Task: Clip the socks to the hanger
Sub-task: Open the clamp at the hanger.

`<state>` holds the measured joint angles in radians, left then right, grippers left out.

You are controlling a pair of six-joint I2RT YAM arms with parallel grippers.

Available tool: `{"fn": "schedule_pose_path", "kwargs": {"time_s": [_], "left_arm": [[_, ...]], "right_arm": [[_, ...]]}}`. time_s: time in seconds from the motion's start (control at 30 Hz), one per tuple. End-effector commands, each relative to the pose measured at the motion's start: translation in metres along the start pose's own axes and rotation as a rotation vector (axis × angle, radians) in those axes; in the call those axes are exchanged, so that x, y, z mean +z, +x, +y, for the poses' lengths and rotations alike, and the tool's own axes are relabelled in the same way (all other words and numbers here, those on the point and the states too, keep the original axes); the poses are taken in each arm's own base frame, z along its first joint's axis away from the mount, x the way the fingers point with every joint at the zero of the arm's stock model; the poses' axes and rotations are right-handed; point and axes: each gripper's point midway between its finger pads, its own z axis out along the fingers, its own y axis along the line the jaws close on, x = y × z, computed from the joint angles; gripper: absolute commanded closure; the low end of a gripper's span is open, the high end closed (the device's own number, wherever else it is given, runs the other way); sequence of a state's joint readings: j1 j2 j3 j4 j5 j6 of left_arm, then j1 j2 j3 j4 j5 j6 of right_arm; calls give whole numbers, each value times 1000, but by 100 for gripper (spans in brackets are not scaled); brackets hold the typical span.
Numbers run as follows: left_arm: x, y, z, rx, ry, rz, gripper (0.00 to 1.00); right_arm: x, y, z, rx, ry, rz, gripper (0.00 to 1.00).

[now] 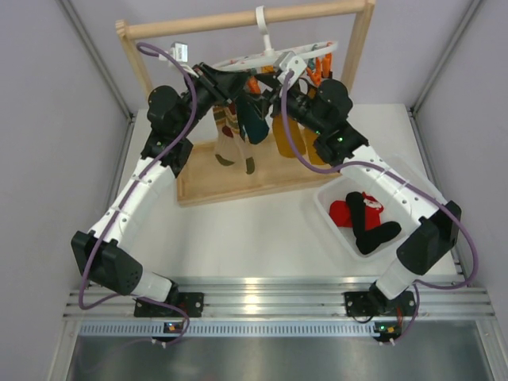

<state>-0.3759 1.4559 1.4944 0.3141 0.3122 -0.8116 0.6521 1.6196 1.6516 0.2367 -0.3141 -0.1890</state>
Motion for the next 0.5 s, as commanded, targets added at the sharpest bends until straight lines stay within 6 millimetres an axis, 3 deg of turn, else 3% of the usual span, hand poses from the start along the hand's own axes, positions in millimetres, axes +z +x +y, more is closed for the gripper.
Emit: {"fn": "schedule_pose_path", "kwargs": {"time_s": [0.0, 0.07, 0.1, 0.13, 0.27, 0.3, 0.33, 0.47], "left_arm": [[-1, -24, -21, 55, 80, -78, 100], [-1, -27, -18, 42, 69, -86, 100], [0, -28, -16, 32, 65, -87, 100], [0, -28, -16, 7, 66, -86, 100], [0, -28, -13, -32, 55, -87, 100], [0, -29, -13, -37, 54, -88, 100], [0, -29, -12, -47, 50, -88, 100], [0, -30, -12, -58, 44, -90, 100]], "right_arm": [[0, -15, -11, -27, 27, -18, 41], [-9, -8, -5, -11, 9, 18, 35], [-15, 11, 4, 14, -17, 55, 34], [-26, 4, 4, 16, -16, 49, 33], [-61, 29, 21, 67, -72, 119, 32], [-72, 47, 30, 96, -95, 159, 32], [-81, 41, 29, 98, -92, 151, 32], [-106, 51, 34, 176, -99, 205, 34]]}}
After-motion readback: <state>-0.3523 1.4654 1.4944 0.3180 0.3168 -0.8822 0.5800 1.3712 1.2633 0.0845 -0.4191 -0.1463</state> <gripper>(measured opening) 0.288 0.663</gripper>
